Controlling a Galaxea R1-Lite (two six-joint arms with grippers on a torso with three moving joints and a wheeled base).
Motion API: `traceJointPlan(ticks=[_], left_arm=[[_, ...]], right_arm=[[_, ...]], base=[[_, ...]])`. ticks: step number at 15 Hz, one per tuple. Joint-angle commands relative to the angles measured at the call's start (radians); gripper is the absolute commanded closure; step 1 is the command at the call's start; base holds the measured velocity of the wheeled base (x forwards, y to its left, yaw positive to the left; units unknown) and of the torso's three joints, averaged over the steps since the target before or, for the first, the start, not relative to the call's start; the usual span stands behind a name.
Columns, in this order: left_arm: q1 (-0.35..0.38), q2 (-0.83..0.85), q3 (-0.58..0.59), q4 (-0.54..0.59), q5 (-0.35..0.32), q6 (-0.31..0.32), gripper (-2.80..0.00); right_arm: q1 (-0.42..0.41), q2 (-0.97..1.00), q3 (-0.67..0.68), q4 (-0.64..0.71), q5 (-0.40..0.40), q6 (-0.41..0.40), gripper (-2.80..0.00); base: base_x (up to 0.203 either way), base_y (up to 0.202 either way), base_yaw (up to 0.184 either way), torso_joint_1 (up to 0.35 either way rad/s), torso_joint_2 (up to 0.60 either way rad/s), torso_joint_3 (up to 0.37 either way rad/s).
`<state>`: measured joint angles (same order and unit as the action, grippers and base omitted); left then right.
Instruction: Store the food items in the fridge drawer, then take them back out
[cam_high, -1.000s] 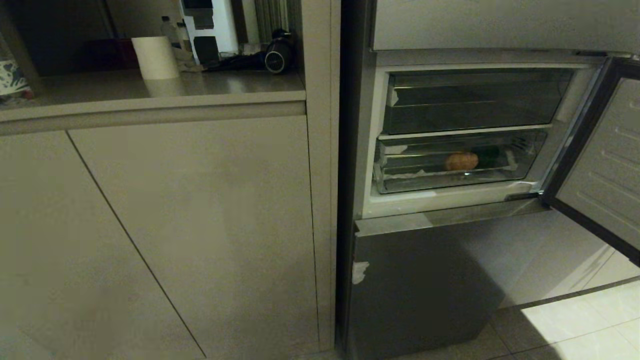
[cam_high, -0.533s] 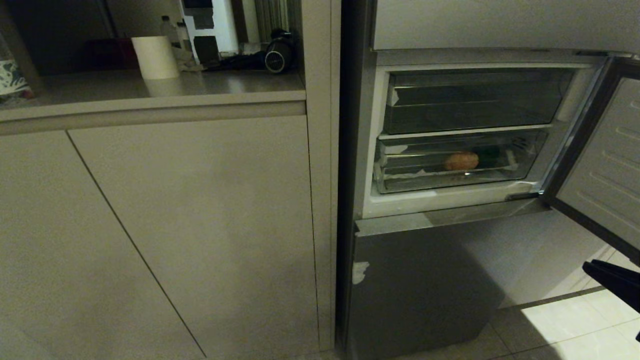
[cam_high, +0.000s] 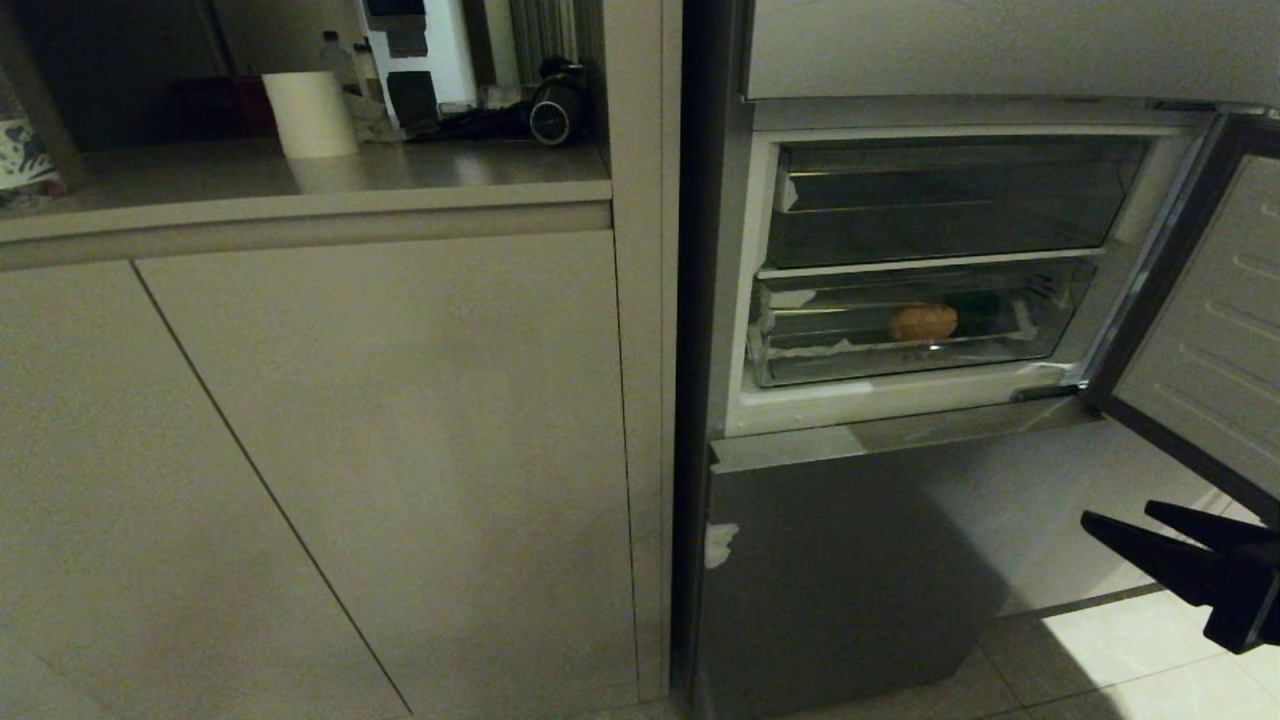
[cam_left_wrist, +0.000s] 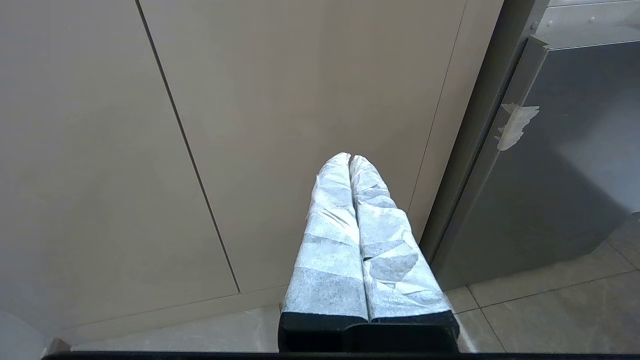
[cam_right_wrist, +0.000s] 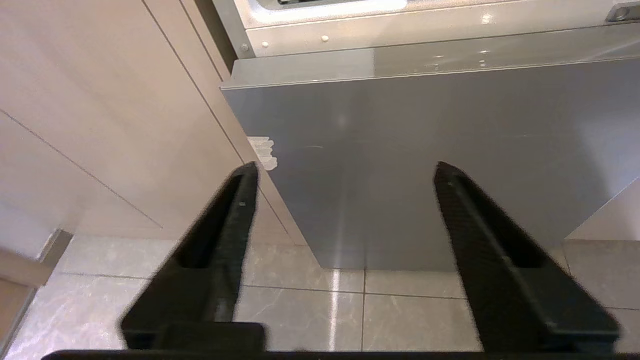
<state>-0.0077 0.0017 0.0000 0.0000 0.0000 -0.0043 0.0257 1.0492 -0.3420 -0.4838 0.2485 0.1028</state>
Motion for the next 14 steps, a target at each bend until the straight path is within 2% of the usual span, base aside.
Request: traceJointPlan(ticks=[1, 7, 9, 12, 14], left_arm=[[0.0, 0.001, 0.0, 0.0, 0.0, 0.0, 0.0], [0.0, 0.001, 0.0, 0.0, 0.0, 0.0, 0.0], [0.0, 0.001, 0.0, 0.0, 0.0, 0.0, 0.0], [0.0, 0.001, 0.0, 0.0, 0.0, 0.0, 0.0], [0.0, 0.001, 0.0, 0.0, 0.0, 0.0, 0.0]], right_arm=[[0.005, 0.03, -0.015, -0.002, 0.0, 0.001, -2.8], [0.017, 0.16, -0.067, -0.004, 0.0, 0.004, -2.8], [0.06, 0.208, -0.106, -0.005, -0.002, 0.013, -2.8], [0.16, 0.255, -0.218, -0.001, -0.015, 0.085, -2.8], [0.208, 0.328, -0.273, -0.001, -0.083, 0.095, -2.8]], base=[[0.0, 0.0, 0.0, 0.0, 0.0, 0.0], [0.0, 0.0, 0.0, 0.0, 0.0, 0.0], [0.0, 0.0, 0.0, 0.0, 0.0, 0.0], [0.0, 0.0, 0.0, 0.0, 0.0, 0.0], [0.0, 0.0, 0.0, 0.0, 0.0, 0.0]])
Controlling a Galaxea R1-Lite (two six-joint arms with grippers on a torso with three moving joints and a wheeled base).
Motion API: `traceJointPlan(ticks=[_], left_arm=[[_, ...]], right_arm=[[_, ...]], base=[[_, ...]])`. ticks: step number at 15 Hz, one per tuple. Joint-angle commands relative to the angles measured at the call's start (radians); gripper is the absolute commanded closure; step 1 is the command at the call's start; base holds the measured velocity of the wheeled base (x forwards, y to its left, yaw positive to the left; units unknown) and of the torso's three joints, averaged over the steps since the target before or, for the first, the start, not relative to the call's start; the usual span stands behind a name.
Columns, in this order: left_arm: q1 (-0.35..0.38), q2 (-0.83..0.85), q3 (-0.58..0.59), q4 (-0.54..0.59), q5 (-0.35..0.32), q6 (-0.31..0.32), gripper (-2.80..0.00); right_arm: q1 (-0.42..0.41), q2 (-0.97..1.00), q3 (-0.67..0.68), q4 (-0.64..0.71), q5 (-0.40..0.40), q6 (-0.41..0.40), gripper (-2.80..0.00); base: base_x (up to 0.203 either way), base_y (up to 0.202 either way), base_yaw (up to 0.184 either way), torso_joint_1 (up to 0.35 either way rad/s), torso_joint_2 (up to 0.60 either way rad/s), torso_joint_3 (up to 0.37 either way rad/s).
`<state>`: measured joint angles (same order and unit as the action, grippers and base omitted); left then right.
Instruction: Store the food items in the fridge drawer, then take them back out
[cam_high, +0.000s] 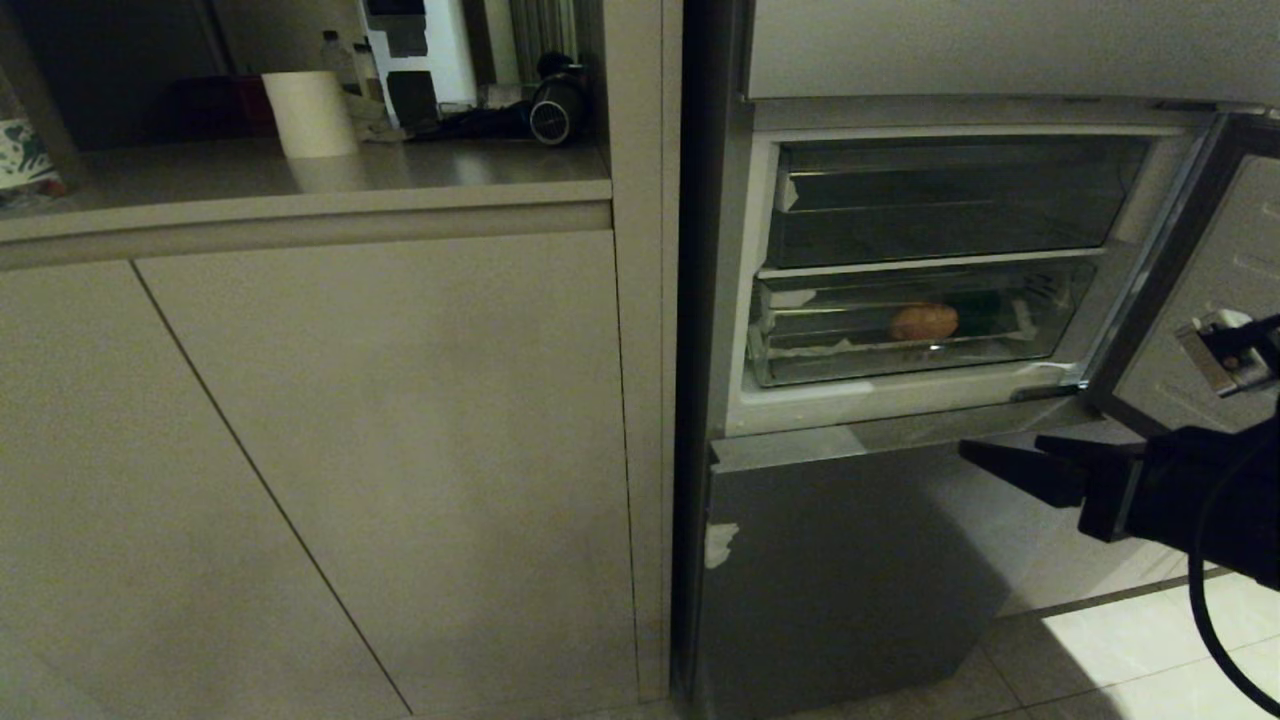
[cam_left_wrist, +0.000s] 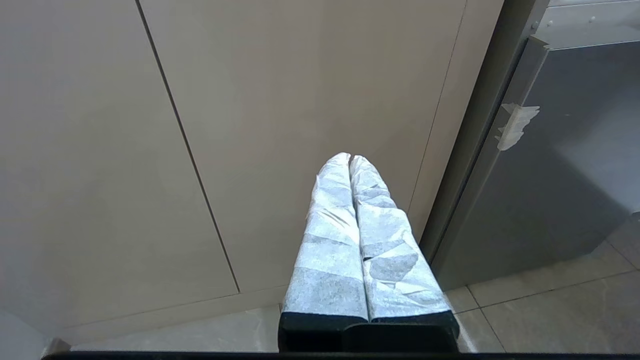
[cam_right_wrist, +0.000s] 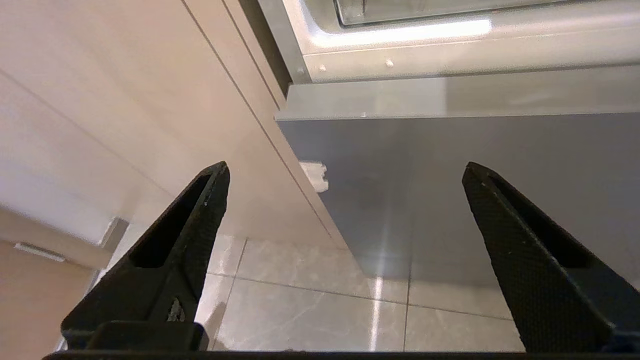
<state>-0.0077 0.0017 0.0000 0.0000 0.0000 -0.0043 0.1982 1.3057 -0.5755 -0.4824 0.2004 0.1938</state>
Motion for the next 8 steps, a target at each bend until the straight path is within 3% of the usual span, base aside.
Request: traceJointPlan(ticks=[1, 3, 8], left_arm=[[0.0, 0.001, 0.0, 0.0, 0.0, 0.0, 0.0], [0.0, 0.001, 0.0, 0.0, 0.0, 0.0, 0.0], [0.0, 0.001, 0.0, 0.0, 0.0, 0.0, 0.0]], right_arm=[[0.049, 0.115, -0.051, -0.006, -0.077, 0.004, -2.8], [0.075, 0.186, -0.054, -0.06, -0.124, 0.005, -2.8], [0.092, 0.317, -0.035, -0.271, -0.142, 0.001, -2.8]], base=[[0.0, 0.0, 0.0, 0.0, 0.0, 0.0], [0.0, 0.0, 0.0, 0.0, 0.0, 0.0], [0.0, 0.0, 0.0, 0.0, 0.0, 0.0]])
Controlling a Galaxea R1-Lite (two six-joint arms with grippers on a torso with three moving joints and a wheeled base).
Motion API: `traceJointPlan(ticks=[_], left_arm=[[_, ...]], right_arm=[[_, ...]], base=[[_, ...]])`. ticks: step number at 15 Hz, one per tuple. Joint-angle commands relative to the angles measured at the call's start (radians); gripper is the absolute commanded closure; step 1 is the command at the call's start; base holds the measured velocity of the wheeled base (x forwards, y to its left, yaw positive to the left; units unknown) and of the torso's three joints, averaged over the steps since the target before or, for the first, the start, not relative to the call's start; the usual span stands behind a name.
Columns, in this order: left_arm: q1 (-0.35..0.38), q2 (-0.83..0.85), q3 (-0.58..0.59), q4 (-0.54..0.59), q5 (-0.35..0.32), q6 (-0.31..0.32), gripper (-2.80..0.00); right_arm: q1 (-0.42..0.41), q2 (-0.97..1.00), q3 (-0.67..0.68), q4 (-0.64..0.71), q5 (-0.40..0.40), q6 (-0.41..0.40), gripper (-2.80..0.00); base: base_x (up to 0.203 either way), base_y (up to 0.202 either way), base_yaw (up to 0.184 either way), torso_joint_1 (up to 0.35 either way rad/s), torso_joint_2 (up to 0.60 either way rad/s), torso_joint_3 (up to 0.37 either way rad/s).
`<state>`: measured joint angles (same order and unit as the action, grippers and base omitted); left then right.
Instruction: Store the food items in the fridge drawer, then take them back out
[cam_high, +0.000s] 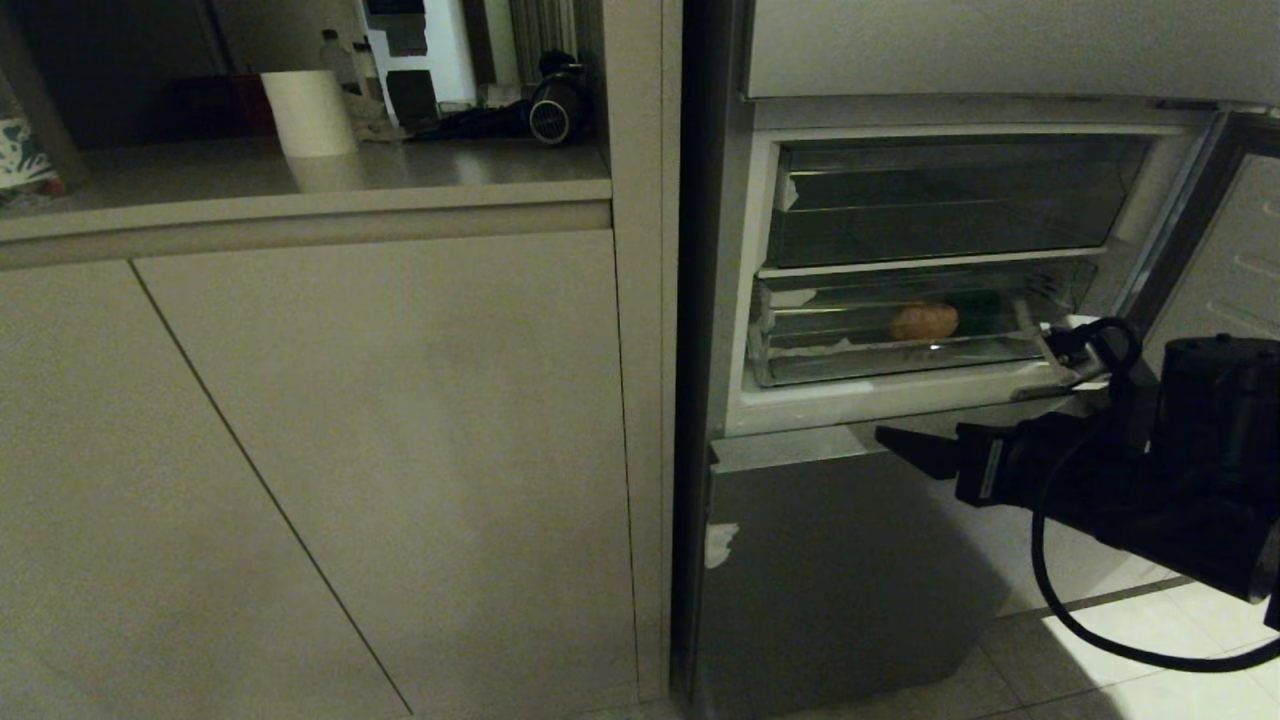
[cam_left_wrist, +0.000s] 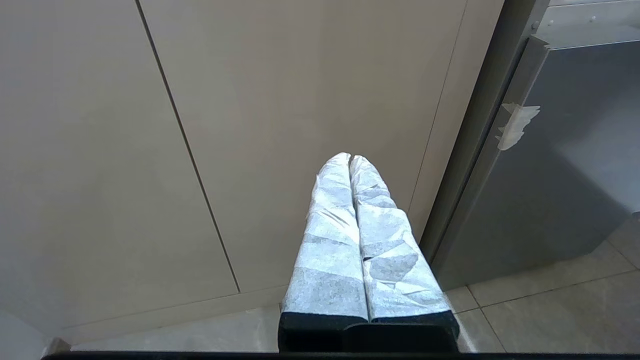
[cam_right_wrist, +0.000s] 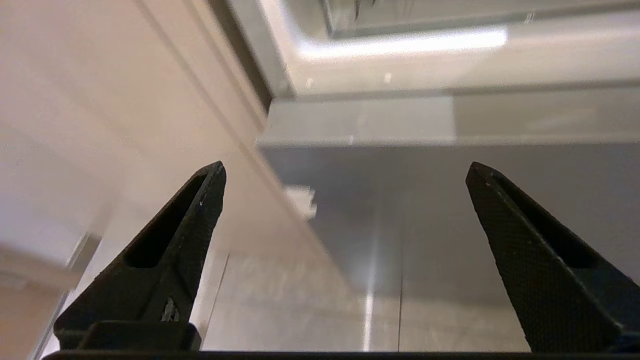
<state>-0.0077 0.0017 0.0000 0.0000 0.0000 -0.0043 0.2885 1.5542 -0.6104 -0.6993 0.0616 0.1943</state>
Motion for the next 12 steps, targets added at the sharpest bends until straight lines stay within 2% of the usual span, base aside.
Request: traceJointPlan(ticks=[1, 9, 12], left_arm=[[0.0, 0.001, 0.0, 0.0, 0.0, 0.0, 0.0], [0.0, 0.001, 0.0, 0.0, 0.0, 0.0, 0.0], [0.0, 0.001, 0.0, 0.0, 0.0, 0.0, 0.0]], right_arm=[[0.003, 0.091, -0.001, -0.087, -0.013, -0.002, -2.8], [0.005, 0.101, -0.005, -0.139, -0.034, -0.025, -2.8], [0.012, 0.114, 0.013, -0.254, -0.038, -0.035, -2.8]], base=[[0.0, 0.0, 0.0, 0.0, 0.0, 0.0], [0.0, 0.0, 0.0, 0.0, 0.0, 0.0], [0.0, 0.0, 0.0, 0.0, 0.0, 0.0]])
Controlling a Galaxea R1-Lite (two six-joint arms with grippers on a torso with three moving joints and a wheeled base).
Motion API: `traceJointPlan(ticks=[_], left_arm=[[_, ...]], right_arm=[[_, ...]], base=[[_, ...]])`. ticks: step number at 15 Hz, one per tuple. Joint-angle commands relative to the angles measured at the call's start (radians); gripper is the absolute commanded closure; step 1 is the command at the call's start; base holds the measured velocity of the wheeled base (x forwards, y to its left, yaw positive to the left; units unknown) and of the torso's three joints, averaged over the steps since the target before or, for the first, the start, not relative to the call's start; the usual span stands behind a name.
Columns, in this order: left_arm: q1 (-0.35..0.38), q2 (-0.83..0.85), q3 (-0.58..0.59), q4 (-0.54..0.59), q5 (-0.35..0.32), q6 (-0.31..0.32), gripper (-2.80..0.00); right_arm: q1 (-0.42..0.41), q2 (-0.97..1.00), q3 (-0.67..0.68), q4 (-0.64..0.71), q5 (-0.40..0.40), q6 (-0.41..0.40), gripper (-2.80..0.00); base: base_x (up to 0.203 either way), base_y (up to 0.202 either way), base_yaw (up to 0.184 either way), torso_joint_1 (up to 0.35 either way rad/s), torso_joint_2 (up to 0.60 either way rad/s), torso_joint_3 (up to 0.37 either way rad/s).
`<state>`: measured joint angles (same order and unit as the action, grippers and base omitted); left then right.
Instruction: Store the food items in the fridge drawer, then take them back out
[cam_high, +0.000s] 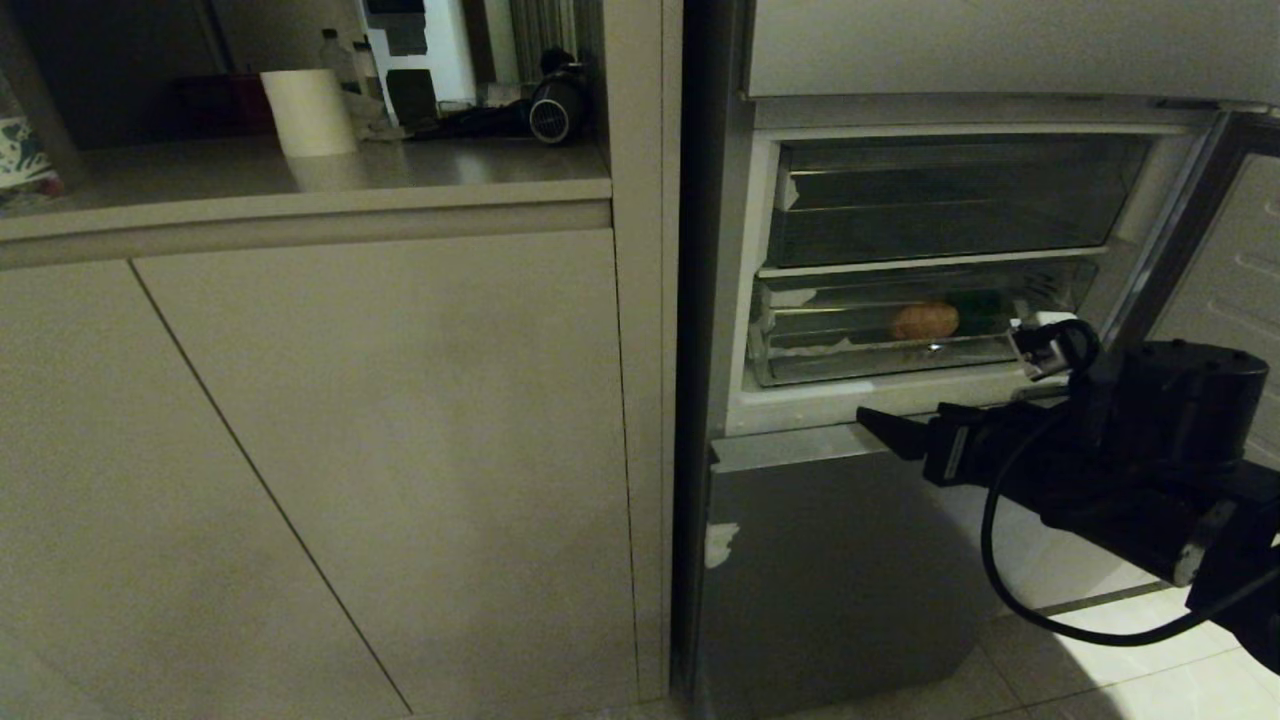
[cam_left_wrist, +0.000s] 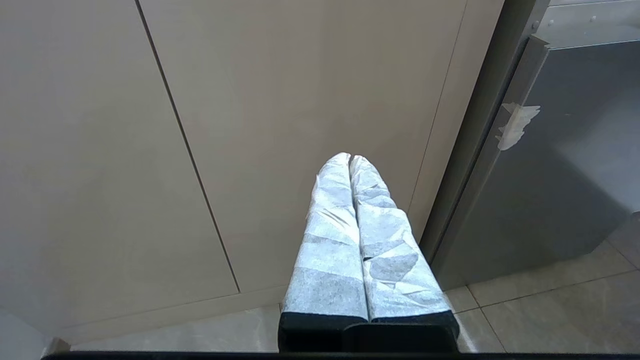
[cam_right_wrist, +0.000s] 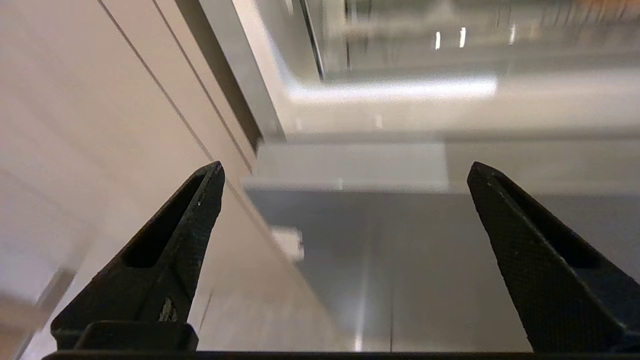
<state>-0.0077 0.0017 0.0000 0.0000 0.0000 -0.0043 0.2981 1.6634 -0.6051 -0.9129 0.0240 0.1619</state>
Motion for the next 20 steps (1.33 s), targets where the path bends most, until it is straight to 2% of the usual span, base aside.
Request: traceJointPlan(ticks=[1, 3, 9, 11, 15, 17, 20], left_arm=[[0.0, 0.001, 0.0, 0.0, 0.0, 0.0, 0.0], [0.0, 0.001, 0.0, 0.0, 0.0, 0.0, 0.0], [0.0, 0.001, 0.0, 0.0, 0.0, 0.0, 0.0], [0.0, 0.001, 0.0, 0.0, 0.0, 0.0, 0.0], [0.0, 0.001, 0.0, 0.0, 0.0, 0.0, 0.0], [0.0, 0.001, 0.0, 0.0, 0.0, 0.0, 0.0], [0.0, 0.001, 0.0, 0.0, 0.0, 0.0, 0.0]], right_arm=[[0.002, 0.006, 0.008, -0.06, -0.002, -0.044, -2.8], [0.007, 0.023, -0.006, -0.065, -0.024, -0.085, -2.8], [0.026, 0.195, -0.158, -0.141, -0.108, -0.089, -2.8], [0.049, 0.223, -0.193, -0.144, -0.114, -0.09, -2.8], [0.094, 0.262, -0.228, -0.145, -0.119, -0.088, -2.8], [0.122, 0.268, -0.231, -0.145, -0.158, -0.091, -2.8], [0.133, 0.273, -0.232, -0.145, -0.164, -0.091, -2.8]], base=[[0.0, 0.0, 0.0, 0.0, 0.0, 0.0], [0.0, 0.0, 0.0, 0.0, 0.0, 0.0], [0.0, 0.0, 0.0, 0.0, 0.0, 0.0], [0.0, 0.0, 0.0, 0.0, 0.0, 0.0], [0.0, 0.0, 0.0, 0.0, 0.0, 0.0], [0.0, 0.0, 0.0, 0.0, 0.0, 0.0], [0.0, 0.0, 0.0, 0.0, 0.0, 0.0]])
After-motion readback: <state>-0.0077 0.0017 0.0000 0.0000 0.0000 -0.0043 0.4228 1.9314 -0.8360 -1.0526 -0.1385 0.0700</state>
